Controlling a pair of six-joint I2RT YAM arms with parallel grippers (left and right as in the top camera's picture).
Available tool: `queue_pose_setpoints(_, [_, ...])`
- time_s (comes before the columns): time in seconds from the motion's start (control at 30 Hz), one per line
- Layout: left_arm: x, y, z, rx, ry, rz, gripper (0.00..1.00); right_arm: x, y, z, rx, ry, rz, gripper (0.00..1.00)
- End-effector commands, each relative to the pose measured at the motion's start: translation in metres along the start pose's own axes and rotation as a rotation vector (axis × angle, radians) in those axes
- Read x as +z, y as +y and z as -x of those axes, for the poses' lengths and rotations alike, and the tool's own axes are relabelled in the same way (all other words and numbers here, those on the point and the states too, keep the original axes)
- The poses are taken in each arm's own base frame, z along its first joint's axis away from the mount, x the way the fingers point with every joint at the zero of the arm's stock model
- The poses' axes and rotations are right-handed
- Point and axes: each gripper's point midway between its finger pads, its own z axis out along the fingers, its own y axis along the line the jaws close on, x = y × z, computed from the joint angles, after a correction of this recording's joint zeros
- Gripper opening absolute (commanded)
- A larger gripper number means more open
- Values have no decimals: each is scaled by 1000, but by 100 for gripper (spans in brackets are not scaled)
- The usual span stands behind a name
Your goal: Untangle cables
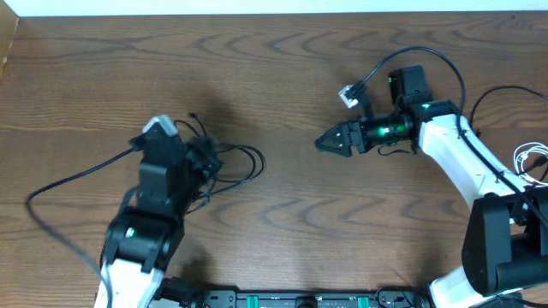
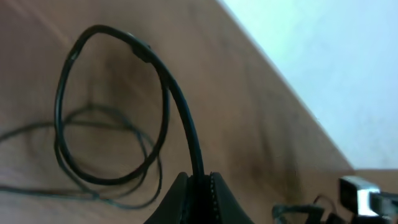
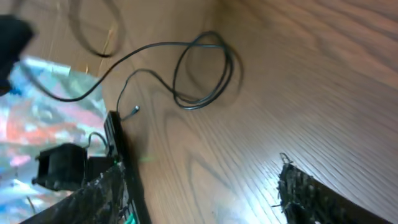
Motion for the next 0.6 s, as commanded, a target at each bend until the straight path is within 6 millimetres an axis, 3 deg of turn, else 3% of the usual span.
queue_pose_setpoints(0.0, [20,-8,-28,-44,180,-21,8,11,5,-5,-63,27,6,78])
queue_pose_setpoints(0.17, [42,-2,-61,-56,361,4,8,18,1,-7,-84,49,-43,80])
queue_pose_setpoints(0.27, [61,14,-83,-61,468,71,8,20,3,-8,-88,51,-41,83])
queue_pose_setpoints(0.57, [86,38,-142,-49,685,186,8,19,-7,-8,-91,55,-96,89])
